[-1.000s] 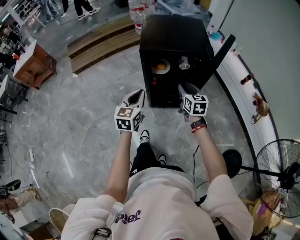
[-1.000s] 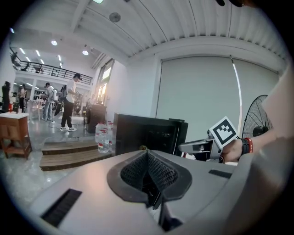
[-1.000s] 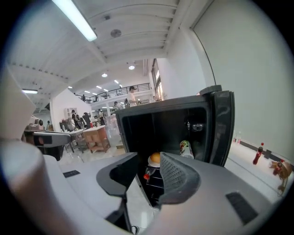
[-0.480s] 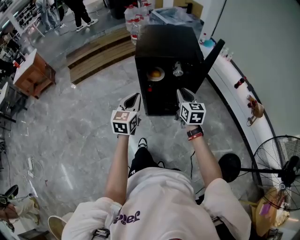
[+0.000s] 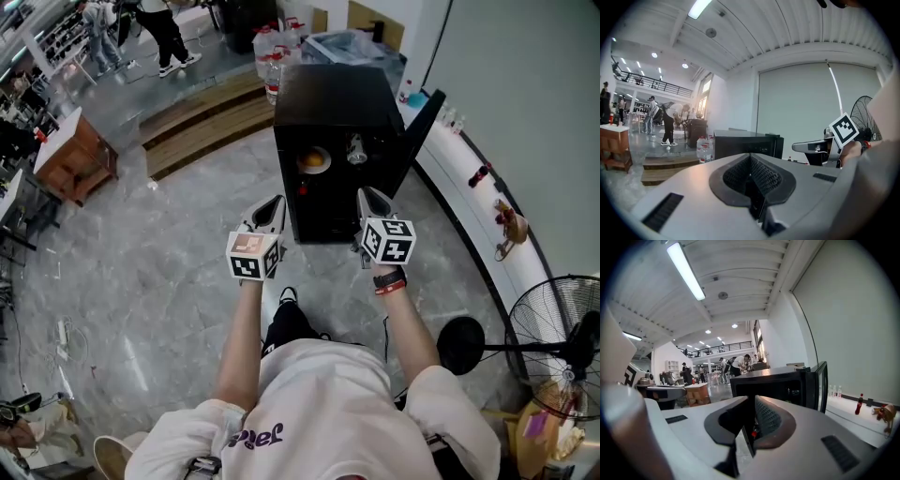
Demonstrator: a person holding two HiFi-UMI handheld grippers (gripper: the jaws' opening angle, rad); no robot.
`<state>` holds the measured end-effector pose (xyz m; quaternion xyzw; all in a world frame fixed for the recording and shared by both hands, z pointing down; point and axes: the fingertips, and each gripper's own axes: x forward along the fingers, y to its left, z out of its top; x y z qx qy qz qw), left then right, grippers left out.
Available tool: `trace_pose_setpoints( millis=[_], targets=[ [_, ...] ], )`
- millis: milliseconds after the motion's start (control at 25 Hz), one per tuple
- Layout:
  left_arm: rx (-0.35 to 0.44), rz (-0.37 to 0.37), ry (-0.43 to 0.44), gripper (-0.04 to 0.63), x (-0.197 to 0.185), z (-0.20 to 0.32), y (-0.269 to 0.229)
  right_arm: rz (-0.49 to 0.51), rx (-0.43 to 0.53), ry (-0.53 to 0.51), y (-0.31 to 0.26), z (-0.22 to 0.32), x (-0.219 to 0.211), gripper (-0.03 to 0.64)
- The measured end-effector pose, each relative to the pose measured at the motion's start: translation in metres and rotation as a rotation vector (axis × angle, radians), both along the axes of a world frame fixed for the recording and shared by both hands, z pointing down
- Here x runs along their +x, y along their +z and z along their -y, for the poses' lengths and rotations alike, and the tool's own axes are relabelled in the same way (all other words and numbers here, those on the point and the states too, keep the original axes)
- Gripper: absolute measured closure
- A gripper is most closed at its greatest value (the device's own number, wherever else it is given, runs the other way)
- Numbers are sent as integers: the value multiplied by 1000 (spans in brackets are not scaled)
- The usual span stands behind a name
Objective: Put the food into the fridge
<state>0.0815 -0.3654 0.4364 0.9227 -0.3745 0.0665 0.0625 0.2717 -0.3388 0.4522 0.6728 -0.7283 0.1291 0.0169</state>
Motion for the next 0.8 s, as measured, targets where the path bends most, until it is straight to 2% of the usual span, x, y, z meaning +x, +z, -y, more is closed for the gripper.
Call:
trace_pose_setpoints(
  millis=[520,800],
  targets=[
    [55,-19,-1,577,6,-23,-20,15,45,-3,-10,-30,-5,592],
    [53,-33,-16,576,2,-34,-19,38,59,5,-16,-42,-5,603]
  ],
)
